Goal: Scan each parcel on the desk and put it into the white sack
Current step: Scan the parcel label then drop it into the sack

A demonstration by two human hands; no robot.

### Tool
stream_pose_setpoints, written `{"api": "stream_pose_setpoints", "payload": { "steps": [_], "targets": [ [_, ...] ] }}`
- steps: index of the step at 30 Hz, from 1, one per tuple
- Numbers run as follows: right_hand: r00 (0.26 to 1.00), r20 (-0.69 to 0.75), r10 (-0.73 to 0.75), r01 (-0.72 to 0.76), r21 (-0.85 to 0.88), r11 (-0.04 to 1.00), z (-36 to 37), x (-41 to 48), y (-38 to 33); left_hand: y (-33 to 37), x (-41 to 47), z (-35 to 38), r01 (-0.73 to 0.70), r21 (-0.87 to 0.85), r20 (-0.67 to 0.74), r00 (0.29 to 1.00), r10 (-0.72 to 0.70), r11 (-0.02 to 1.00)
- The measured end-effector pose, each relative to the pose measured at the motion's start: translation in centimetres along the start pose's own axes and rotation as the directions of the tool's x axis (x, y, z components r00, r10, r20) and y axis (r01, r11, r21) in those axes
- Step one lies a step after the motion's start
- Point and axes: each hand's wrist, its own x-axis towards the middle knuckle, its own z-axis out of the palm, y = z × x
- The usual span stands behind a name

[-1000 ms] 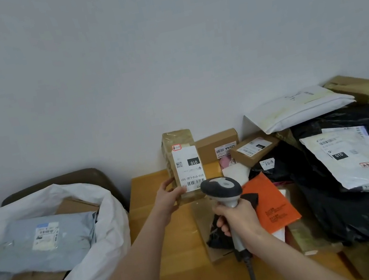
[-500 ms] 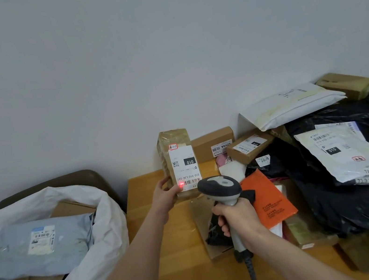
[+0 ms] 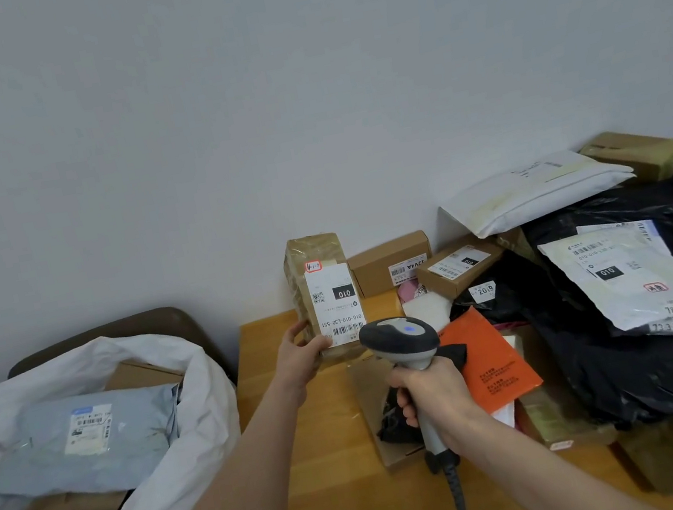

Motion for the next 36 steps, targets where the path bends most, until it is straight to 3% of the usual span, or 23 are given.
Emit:
{"api": "stream_pose_setpoints", "payload": {
  "steps": [11, 22, 25, 28, 31, 33, 36],
  "targets": [
    [0.987, 0.13, -0.098, 0.107, -0.062, 0.992, 3.2, 1.6, -0.8, 1.1, -2.1, -3.3, -0.006, 0.002, -0.059, 0.998, 0.007, 1.0],
    [0.95, 0.309, -0.044, 0.083, -0.112, 0.99, 21.1, 4.8, -2.3, 2.1, -3.1, -22.9, 0.037, 0.043, -0.318, 0.948, -0.022, 0.998],
    [0.948, 0.318, 0.005, 0.041, -0.139, 0.989, 27.2, 5.8, -1.6, 1.3, -2.2, -29.6, 0.066, 0.198, -0.394, 0.919, 0.018, 0.978],
    [0.946, 0.322, 0.047, 0.01, -0.173, 0.985, 33.6, 7.2, -0.4, 0.3, -1.2, -36.0, 0.145, 0.443, -0.427, 0.902, 0.066, 0.885],
    [0.953, 0.301, 0.041, 0.032, -0.235, 0.972, 39.6, 8.4, 0.8, -1.7, 0.1, -41.6, 0.314, 0.706, -0.474, 0.875, 0.093, 0.635],
    [0.956, 0.285, 0.069, 0.002, -0.241, 0.971, 43.1, 9.1, 1.4, -2.9, 1.0, -44.7, 0.402, 0.786, -0.507, 0.854, 0.118, 0.469],
    [0.955, 0.272, 0.115, -0.037, -0.276, 0.961, 46.8, 10.2, 2.3, -4.7, 2.6, -48.1, 0.452, 0.81, -0.53, 0.837, 0.135, 0.374]
  ]
}}
